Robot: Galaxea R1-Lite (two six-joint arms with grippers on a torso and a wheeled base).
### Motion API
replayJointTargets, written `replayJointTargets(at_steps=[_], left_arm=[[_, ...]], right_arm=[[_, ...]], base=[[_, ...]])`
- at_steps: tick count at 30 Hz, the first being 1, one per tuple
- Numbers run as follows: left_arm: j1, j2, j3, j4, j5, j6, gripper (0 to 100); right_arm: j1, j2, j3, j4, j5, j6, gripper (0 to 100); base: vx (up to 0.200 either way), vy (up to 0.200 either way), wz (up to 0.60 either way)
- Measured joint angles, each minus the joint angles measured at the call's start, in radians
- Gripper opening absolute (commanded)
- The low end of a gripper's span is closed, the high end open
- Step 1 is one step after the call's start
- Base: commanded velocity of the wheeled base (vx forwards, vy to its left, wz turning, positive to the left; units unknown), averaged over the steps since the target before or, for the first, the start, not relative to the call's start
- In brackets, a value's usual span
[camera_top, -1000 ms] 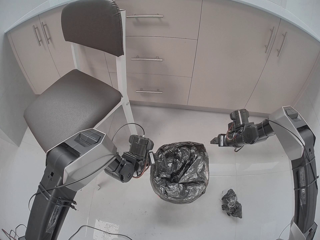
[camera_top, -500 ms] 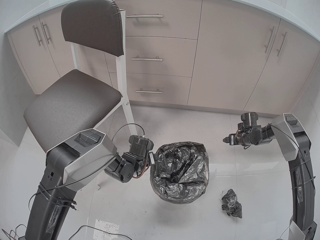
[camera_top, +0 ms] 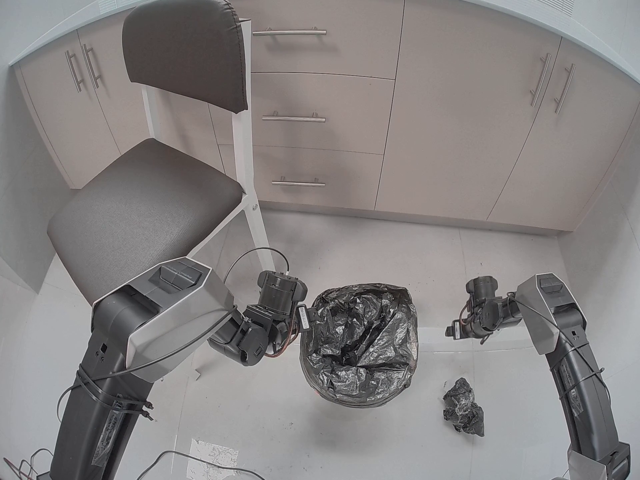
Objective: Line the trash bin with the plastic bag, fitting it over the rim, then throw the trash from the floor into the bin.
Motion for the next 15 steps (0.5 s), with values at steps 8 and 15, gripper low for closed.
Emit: replayJointTargets(at_steps=[8,15], left_arm=[[-0.001,-0.013,0.039,-0.031,-0.002,0.0,100],[-0.039,-0.067,0.167,-0.11,-0.004,-0.006,100]], right_arm=[[0.006,0.063,-0.009,0.084,-0.021,0.014,100],[0.007,0.075,-0.01,0.087,-0.022,-0.023,100]], base=[[0.0,0.0,0.0],[0.0,0.0,0.0]])
